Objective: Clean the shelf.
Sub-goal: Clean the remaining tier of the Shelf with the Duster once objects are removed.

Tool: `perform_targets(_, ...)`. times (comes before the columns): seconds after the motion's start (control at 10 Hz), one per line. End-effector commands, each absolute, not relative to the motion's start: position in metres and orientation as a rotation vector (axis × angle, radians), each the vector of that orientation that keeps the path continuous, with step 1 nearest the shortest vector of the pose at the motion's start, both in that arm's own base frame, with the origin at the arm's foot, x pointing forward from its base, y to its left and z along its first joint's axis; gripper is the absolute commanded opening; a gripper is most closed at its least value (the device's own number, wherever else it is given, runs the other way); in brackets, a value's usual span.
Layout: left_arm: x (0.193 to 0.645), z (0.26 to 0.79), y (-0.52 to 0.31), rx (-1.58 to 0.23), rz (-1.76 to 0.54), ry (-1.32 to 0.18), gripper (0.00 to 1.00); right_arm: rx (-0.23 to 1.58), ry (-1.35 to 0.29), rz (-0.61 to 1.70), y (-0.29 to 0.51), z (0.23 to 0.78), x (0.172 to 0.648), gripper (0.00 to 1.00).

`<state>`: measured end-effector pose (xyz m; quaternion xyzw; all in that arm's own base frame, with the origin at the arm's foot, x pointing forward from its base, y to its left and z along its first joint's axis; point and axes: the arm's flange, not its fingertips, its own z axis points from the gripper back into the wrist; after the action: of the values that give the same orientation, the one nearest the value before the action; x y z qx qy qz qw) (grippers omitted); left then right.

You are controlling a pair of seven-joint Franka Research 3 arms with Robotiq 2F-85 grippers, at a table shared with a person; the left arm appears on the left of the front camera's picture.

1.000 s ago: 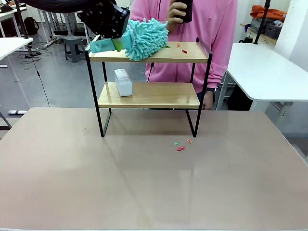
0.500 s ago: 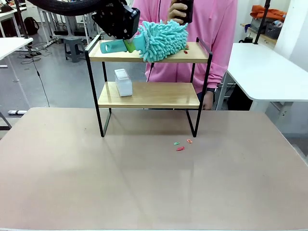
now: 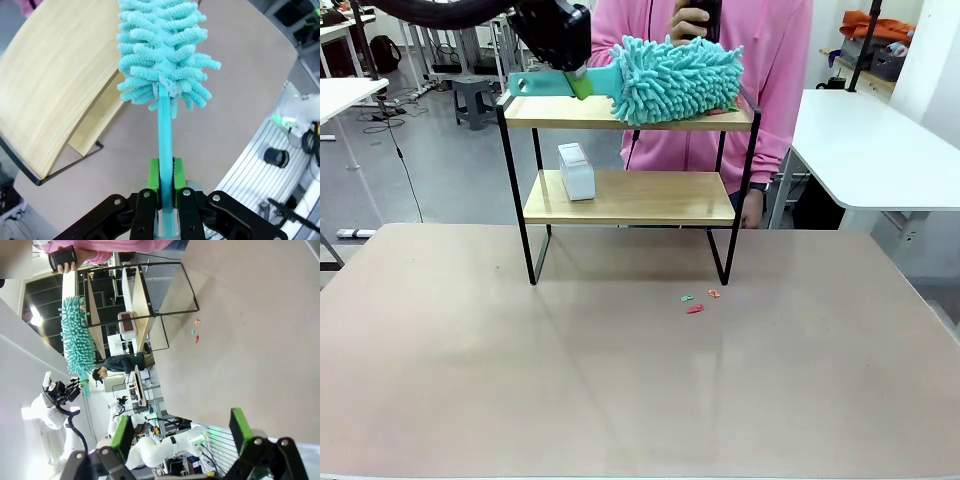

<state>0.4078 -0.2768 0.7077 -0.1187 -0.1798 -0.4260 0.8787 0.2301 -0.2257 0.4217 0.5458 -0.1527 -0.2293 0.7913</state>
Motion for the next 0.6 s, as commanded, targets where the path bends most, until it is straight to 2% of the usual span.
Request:
perform_targets(0.0,0.406,0.717,-0.257,-0.286,-1.062,-0.324,0.12,1.172,-0.343,-0.471,-0.225,0.422,0.229,1.0)
perform_targets(0.3,0.394,0.727,-0.208,-0.367,-1.376,-0.189,0.12,1.172,-0.343,-0.471,-0.225,0.422,0.229,1.0)
perform_targets(0.5,0.391,0.743,-0.178,-0.475,-1.369,-0.236,0.12,1.172,-0.343,-0.471,-0.225,0.422,0.229,1.0)
